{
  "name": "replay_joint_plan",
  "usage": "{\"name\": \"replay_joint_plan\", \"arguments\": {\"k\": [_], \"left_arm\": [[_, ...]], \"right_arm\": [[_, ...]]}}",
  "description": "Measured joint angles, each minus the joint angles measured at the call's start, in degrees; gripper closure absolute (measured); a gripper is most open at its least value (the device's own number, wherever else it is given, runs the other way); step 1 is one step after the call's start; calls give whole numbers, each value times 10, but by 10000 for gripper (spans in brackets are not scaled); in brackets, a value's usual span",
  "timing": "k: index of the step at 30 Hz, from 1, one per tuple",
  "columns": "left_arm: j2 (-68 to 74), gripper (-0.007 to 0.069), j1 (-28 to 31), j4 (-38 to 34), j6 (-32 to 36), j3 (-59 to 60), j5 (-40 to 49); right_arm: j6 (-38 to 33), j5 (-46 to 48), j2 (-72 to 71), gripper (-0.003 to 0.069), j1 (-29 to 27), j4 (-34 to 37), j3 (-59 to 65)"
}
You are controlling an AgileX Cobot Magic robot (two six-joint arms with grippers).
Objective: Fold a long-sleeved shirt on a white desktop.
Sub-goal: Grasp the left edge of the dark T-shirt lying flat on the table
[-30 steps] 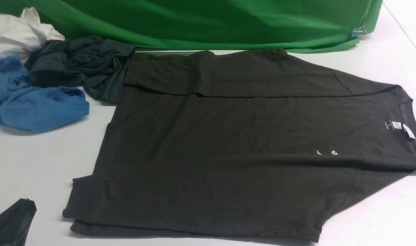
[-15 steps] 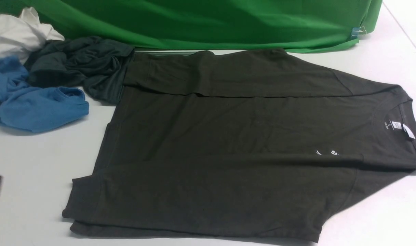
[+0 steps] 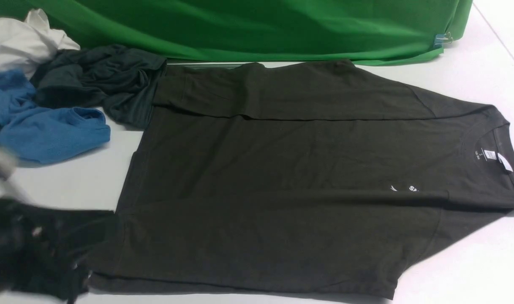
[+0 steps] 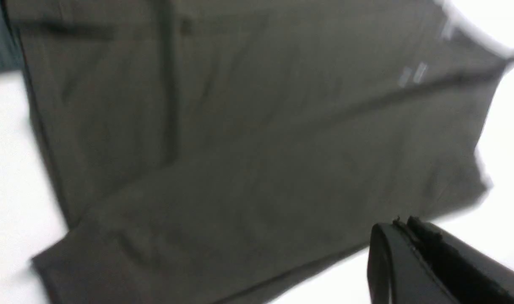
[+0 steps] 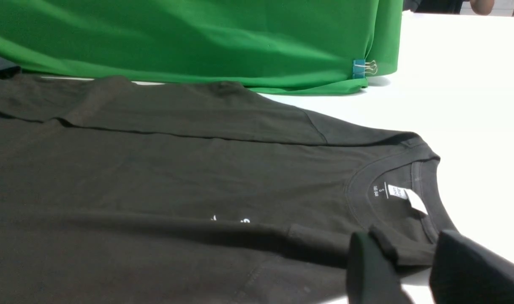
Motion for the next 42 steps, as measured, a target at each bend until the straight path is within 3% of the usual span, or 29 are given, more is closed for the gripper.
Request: {"name": "replay_joint_plan", "arguments": {"k": [4, 9, 12, 14, 16, 20, 21, 26, 34, 38, 42], "left_arm": [[89, 604, 0, -1, 28, -32, 19], [115, 604, 0, -15, 75, -37, 49], [116, 604, 0, -14, 79, -37, 58], [116, 604, 0, -13, 86, -37, 60], [118, 604, 0, -13, 91, -38, 63], [135, 604, 0, -49, 129, -38, 70], [136, 604, 0, -55, 133, -39, 71], [174, 604, 0, -55, 177, -62, 102], [258, 604, 0, 36, 176, -111, 111], [321, 599, 0, 90, 190, -133, 103], [397, 549, 0, 124, 253, -162, 63]], "right_arm": [[23, -27, 0, 417, 0, 10, 0], [216, -136, 0, 417, 0, 74, 0], [288, -179, 0, 417, 1, 84, 0], [310, -151, -1, 417, 14, 87, -8], [265, -61, 15, 433, 55, 88, -59], [96, 142, 127, 483, 176, 84, -219], [90, 152, 134, 486, 182, 84, -236], [-9, 357, 296, 492, 327, 44, -404], [-85, 374, 372, 480, 448, 16, -459], [-99, 373, 373, 470, 467, 12, -459], [-117, 373, 374, 452, 467, 9, -459]]}}
